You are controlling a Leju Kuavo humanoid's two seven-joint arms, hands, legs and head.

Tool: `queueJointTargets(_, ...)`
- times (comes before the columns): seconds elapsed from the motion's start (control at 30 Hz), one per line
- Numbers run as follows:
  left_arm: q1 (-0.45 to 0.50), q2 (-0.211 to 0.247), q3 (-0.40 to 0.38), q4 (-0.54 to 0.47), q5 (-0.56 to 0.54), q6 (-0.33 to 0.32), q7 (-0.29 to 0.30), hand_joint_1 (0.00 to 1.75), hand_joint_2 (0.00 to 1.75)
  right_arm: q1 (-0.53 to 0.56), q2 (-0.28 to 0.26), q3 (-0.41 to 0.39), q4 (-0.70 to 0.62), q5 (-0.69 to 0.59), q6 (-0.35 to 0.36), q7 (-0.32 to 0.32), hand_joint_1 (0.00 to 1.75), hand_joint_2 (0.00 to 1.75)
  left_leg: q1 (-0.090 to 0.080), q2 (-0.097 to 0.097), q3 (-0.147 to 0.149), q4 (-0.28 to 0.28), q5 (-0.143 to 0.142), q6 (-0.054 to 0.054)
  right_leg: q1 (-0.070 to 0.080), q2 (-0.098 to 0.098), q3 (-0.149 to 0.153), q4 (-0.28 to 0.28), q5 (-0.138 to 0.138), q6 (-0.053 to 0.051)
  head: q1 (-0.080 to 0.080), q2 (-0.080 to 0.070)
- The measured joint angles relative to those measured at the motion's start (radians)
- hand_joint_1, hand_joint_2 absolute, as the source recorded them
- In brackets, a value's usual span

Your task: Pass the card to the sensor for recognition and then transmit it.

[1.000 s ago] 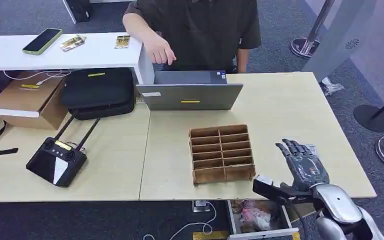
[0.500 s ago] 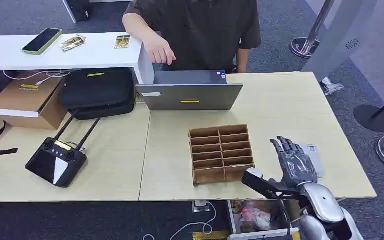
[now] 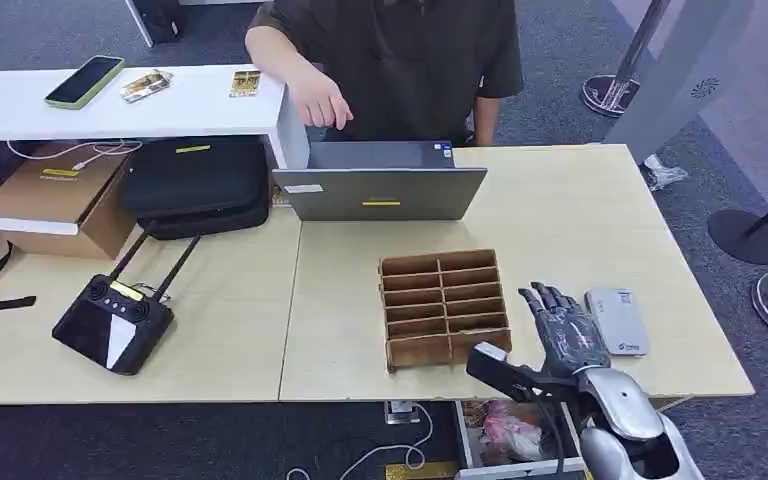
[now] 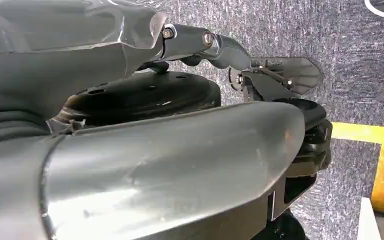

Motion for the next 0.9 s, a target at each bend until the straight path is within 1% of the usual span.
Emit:
queueJointTargets(0.13, -0.002, 0.000, 0.000, 0.000, -0.007, 0.000, 0.008, 0.00, 0.00, -0.024, 0.003, 0.010, 0.035, -0.009, 0.005, -0.008, 0.00, 1.75, 0.000, 0.000, 0.000, 0.000, 0.000, 0.000, 0.000, 0.000, 0.000, 0.000, 0.000, 0.000, 0.000, 0.000)
queueJointTargets(0.23, -0.004, 0.000, 0.000, 0.000, -0.008, 0.000, 0.014, 0.00, 0.00, -0.057, 0.016, 0.021, 0.086, -0.017, 0.008, -0.010, 0.00, 1.75, 0.000, 0.000, 0.000, 0.000, 0.000, 0.000, 0.000, 0.001, 0.000, 0.000, 0.000, 0.000, 0.000, 0.000)
queueJointTargets(0.53, -0.005, 0.001, 0.000, 0.000, -0.006, 0.001, 0.020, 0.00, 0.00, -0.152, 0.070, 0.039, 0.229, -0.033, 0.008, -0.004, 0.00, 1.75, 0.000, 0.001, 0.001, 0.000, 0.001, 0.000, 0.000, 0.001, 0.000, 0.000, 0.000, 0.000, 0.000, 0.000)
queueJointTargets(0.7, -0.007, 0.001, 0.000, 0.000, -0.006, 0.004, 0.029, 0.00, 0.00, -0.170, 0.090, 0.039, 0.280, -0.033, 0.004, 0.010, 0.00, 1.75, 0.000, 0.000, 0.000, 0.000, 0.001, 0.000, 0.000, 0.001, 0.000, 0.000, 0.000, 0.000, 0.000, 0.000)
queueJointTargets(0.9, -0.009, 0.001, 0.000, 0.000, -0.008, 0.007, 0.032, 0.00, 0.00, -0.164, 0.099, 0.028, 0.298, -0.016, -0.003, 0.027, 0.00, 1.75, 0.000, 0.000, 0.001, 0.000, 0.001, 0.000, 0.000, 0.001, 0.000, 0.000, 0.000, 0.000, 0.000, 0.000)
